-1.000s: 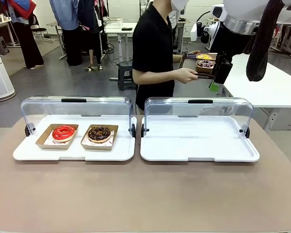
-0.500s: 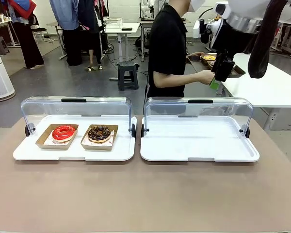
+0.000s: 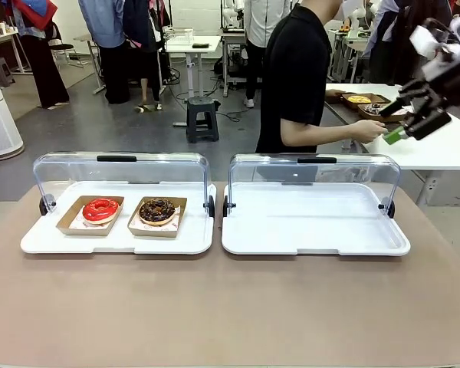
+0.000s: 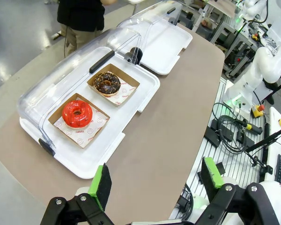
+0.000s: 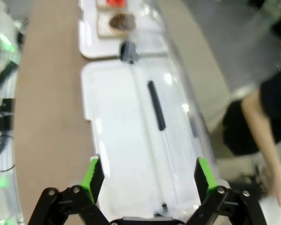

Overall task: Provide the desired donut to the person.
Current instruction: Place the picked Paper togo box onto the Handle tray extended by the person.

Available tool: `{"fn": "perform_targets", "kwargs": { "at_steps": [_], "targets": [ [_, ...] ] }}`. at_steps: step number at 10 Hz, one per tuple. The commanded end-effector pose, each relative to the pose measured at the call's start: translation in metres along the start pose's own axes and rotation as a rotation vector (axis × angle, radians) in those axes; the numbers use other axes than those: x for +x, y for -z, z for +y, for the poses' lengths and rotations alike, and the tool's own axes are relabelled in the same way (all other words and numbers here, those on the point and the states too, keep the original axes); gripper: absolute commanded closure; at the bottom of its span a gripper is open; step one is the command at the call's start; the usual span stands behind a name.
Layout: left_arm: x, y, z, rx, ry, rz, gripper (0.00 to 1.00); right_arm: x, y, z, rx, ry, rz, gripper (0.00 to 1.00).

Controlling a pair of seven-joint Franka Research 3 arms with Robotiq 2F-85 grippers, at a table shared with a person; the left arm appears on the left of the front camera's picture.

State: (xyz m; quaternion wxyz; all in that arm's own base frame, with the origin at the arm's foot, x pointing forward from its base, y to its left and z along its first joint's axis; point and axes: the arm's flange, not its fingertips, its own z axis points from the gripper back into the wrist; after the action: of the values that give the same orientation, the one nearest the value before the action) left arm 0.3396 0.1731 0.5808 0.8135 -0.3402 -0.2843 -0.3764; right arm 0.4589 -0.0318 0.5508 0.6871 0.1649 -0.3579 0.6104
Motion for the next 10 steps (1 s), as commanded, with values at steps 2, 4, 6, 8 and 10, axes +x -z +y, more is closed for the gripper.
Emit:
{"fn": "perform_targets", "kwargs": {
  "at_steps": [2,4,6,8,10],
  "targets": [
    [0.0,0.0,-0.001,-0.004,0.006,-0.006,0.0,-0.047,-0.003,-0.006,0.215,-0.011,-0.273,0.0],
    [0.0,0.0,-0.001,-0.004,0.006,-0.006,0.0,-0.067,-0.011,-0.006,0.244,-0.011,-0.285,0.0],
    [0.0,0.0,-0.001,-0.004,0.006,-0.006,0.0,-0.085,-0.015,-0.004,0.222,0.031,-0.274,0.0],
    [0.0,0.0,-0.001,-0.004,0.006,-0.006,0.0,-0.099,-0.026,0.001,0.195,0.064,-0.275,0.0],
    [0.0,0.0,-0.001,-0.004,0.006,-0.006,0.0,-0.105,-0.04,0.007,0.162,0.082,-0.279,0.0]
  ]
}}
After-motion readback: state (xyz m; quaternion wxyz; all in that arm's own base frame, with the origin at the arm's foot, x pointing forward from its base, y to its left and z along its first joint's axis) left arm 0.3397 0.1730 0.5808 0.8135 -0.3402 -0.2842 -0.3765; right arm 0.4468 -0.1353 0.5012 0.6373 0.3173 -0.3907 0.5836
